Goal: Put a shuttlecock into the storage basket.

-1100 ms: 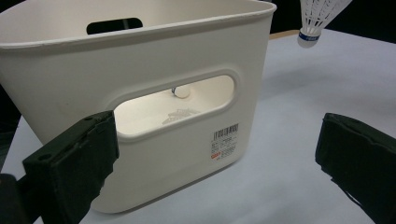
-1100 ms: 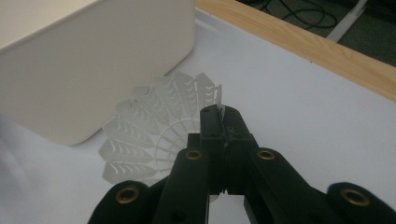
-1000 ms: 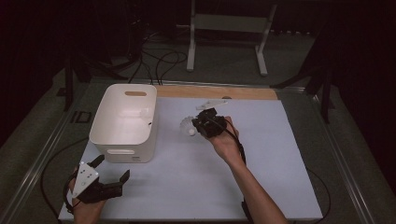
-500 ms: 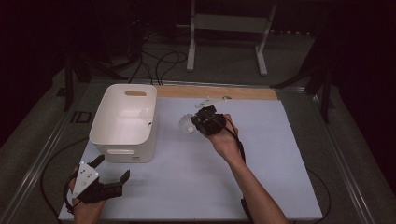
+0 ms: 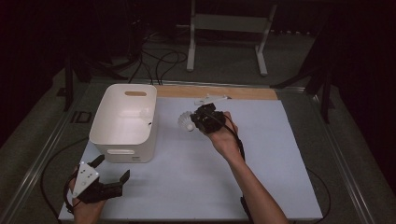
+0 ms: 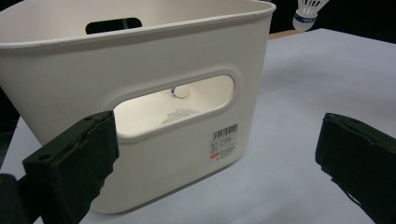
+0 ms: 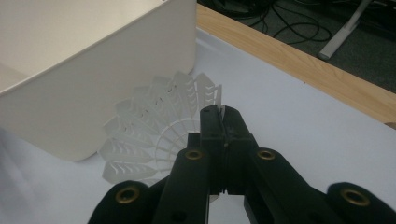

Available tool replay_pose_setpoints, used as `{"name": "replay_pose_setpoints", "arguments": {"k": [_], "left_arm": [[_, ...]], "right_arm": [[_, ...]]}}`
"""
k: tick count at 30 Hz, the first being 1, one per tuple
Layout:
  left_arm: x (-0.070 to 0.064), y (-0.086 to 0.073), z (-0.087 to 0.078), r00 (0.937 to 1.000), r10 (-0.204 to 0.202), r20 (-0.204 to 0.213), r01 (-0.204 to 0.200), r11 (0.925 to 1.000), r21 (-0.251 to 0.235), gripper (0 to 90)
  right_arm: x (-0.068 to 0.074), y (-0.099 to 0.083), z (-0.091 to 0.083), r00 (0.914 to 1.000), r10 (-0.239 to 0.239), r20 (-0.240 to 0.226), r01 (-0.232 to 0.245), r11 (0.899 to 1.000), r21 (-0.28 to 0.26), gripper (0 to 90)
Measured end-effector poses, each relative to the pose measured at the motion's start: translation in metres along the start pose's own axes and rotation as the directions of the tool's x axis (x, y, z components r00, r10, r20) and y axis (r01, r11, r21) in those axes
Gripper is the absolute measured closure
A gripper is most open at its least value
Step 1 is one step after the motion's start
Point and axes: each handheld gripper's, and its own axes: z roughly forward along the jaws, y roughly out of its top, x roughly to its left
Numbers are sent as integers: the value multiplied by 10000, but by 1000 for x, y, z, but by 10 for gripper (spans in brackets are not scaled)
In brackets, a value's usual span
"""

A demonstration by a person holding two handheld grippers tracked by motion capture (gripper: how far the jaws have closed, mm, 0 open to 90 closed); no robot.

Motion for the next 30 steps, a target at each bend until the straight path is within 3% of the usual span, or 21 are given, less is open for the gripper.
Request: {"name": "replay_pose_setpoints", "arguments": {"k": [30], "left_arm": [[0, 0, -1, 10000, -23, -26, 23, 10000, -12, 0]], "right_arm": [[2, 11, -3, 10000, 28, -6, -28, 9994, -339, 892]]}}
